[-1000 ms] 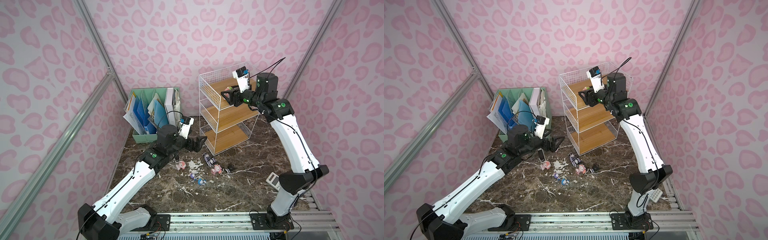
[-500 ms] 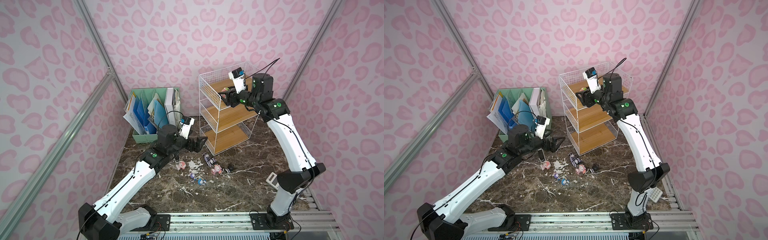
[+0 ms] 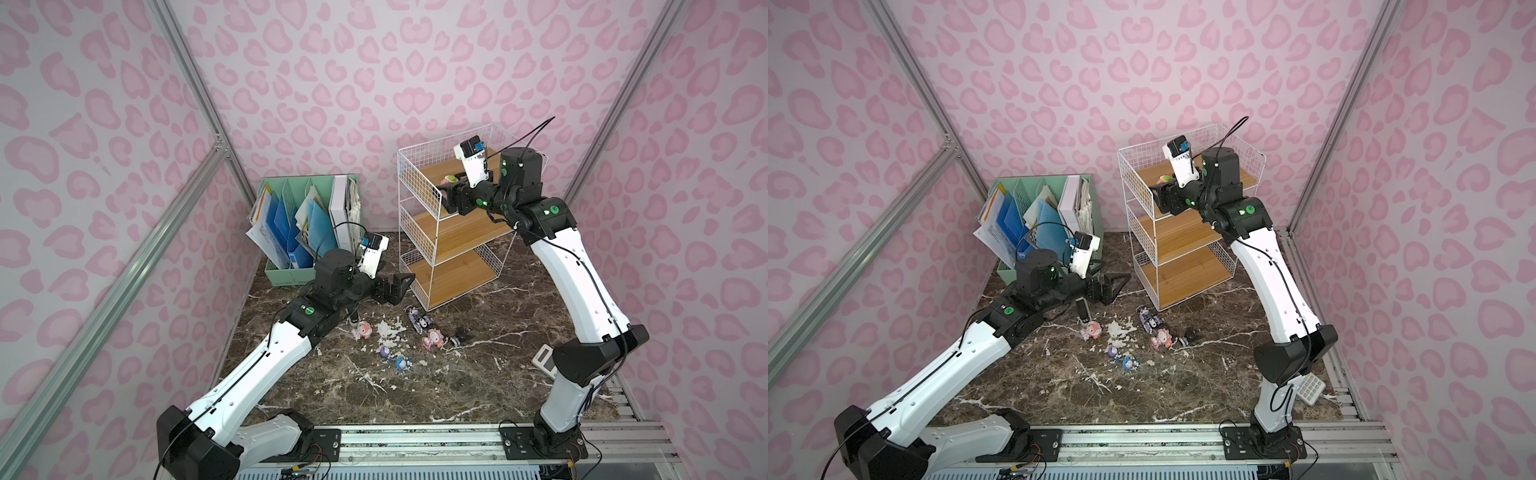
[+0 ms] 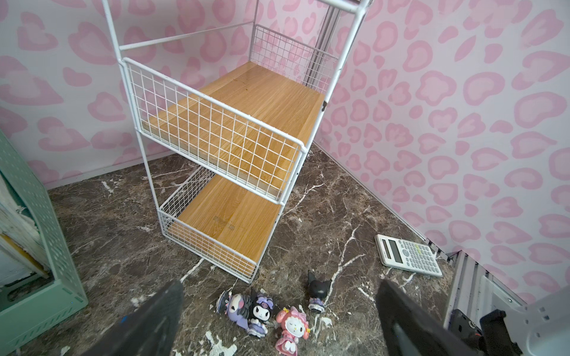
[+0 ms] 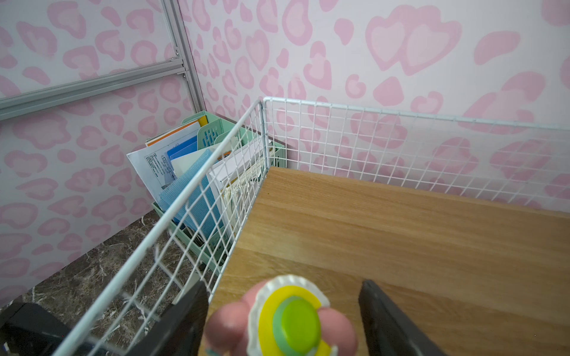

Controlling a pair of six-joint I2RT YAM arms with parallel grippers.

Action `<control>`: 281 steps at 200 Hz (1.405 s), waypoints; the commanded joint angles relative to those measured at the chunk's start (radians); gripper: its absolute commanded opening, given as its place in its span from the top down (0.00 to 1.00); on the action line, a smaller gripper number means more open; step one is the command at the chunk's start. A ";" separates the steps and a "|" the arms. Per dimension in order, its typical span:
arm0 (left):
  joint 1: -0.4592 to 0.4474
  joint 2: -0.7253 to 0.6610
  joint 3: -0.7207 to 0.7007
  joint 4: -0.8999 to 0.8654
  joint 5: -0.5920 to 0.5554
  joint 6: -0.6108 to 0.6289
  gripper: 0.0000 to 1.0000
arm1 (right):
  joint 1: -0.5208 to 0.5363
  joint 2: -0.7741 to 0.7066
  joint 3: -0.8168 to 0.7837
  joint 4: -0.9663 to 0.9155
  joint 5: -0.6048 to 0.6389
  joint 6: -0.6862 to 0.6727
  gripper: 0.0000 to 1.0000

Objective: Organize plastic toys on shelves
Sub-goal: Place the plastic toy on the shelf.

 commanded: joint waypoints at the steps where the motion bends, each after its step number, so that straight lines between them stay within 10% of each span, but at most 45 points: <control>1: 0.001 -0.005 0.002 -0.001 0.013 0.005 0.01 | 0.003 -0.013 -0.004 0.015 0.011 0.003 0.20; 84: 0.001 -0.028 -0.072 -0.007 -0.037 -0.015 0.01 | 0.001 -0.187 -0.188 0.099 0.048 -0.006 0.10; 199: 0.001 -0.193 -0.440 -0.294 -0.417 -0.220 0.14 | 0.129 -0.823 -1.239 0.340 0.134 0.137 0.09; 281: 0.217 0.069 -0.414 -0.056 -0.139 -0.171 0.35 | 0.228 -0.853 -1.502 0.485 0.000 0.187 0.09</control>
